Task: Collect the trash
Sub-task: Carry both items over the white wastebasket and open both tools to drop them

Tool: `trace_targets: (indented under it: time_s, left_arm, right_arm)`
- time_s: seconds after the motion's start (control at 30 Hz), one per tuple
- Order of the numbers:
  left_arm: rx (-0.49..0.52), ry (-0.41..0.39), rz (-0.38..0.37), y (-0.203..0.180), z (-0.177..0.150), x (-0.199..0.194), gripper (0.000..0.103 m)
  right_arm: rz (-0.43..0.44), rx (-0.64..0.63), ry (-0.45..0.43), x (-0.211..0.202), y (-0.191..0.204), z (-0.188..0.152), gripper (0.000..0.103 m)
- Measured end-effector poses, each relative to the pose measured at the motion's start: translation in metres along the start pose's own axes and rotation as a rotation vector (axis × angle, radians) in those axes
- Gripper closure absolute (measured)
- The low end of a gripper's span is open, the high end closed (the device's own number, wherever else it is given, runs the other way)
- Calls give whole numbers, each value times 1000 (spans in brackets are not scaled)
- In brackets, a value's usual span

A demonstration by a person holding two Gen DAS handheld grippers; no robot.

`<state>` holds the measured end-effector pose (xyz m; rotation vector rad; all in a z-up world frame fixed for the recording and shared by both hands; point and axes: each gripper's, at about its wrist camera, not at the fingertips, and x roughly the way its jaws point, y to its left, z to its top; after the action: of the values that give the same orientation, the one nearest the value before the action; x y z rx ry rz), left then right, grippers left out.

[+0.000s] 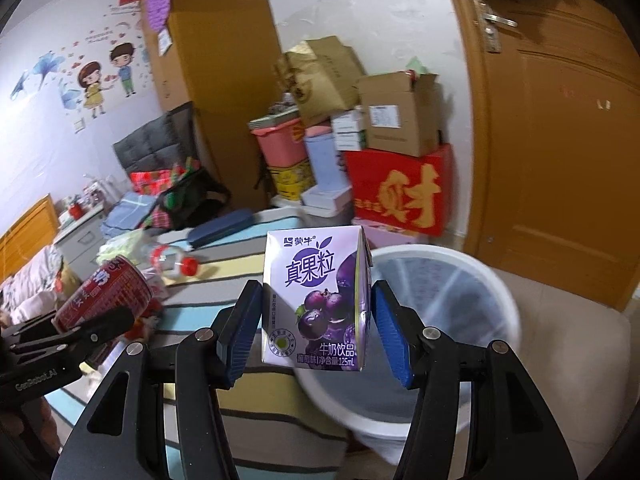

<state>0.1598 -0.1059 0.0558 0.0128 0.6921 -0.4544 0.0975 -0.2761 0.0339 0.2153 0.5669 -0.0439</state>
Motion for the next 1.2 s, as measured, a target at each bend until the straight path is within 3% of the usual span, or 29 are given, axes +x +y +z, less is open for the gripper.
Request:
trace_targets:
  time_s: [0.37,0.67,0.87,0.97,1.2]
  left_arm:
    - [71,73,-117,-62,8,55,50]
    - [98,134,-162,-92,5,97,50]
    - [90,152,-179,-94,8,114,49]
    - [64,151,-199,-91,9,114,37]
    - [51,135,-168,-80,11,104,37]
  right_arm:
    - [-92,39,78,14,-51,-6,45]
    - [-124,31,172,39,-74,-16,45]
    - [-143,15,215,48,-82,-17,45]
    - [-151,13,222,49,-85,-18,44]
    - [-154,17,204,43,-84,-19,40]
